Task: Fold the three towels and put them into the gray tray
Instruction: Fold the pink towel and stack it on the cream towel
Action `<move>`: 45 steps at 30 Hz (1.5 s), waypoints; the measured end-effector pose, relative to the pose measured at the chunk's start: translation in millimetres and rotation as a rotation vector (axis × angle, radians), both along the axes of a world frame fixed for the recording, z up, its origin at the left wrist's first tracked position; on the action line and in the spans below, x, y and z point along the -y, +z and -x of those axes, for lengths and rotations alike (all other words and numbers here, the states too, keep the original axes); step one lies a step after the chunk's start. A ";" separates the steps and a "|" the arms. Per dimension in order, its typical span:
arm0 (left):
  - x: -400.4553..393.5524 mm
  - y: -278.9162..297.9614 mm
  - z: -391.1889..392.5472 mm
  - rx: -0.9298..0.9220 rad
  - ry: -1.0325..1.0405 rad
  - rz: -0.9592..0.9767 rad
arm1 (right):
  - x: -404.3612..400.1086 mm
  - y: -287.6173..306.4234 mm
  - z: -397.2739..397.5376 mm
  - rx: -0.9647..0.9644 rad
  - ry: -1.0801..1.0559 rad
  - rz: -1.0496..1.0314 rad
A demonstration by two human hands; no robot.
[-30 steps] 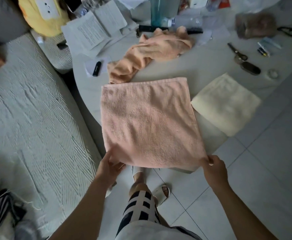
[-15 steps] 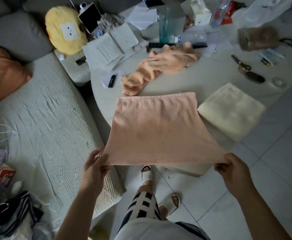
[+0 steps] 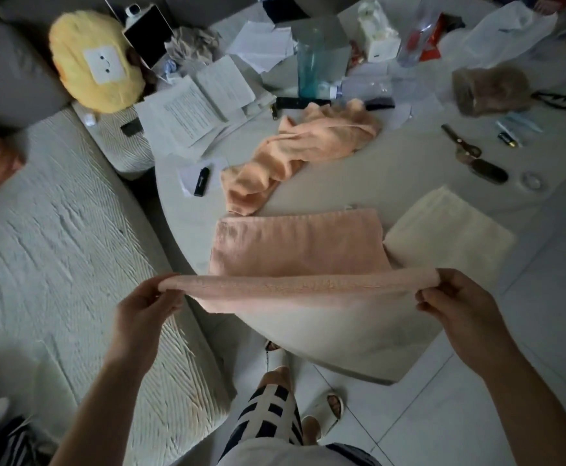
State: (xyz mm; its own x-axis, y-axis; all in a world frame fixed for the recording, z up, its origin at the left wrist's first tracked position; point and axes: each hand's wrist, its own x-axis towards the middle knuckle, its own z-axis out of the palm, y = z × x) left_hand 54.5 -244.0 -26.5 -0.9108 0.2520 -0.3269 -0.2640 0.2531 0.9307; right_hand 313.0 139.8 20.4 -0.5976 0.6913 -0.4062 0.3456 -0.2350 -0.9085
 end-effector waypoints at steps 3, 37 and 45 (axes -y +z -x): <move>-32.2 -10.2 32.8 0.006 0.011 0.118 | -17.3 -12.2 44.5 0.114 -0.056 -0.127; -62.4 -67.7 63.0 0.439 -0.294 0.443 | -18.1 -78.7 198.5 0.844 0.303 -0.892; -61.7 -54.1 79.9 0.143 -0.114 0.446 | 115.1 -114.3 162.3 0.736 0.670 -0.946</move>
State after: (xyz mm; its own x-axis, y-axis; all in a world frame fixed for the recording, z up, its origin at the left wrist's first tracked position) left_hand -25.4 -182.3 -80.6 -0.8236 0.1544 -0.5457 -0.3290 0.6537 0.6815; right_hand 150.7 24.7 -93.9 -0.7772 0.5468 -0.3114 0.6141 0.7670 -0.1861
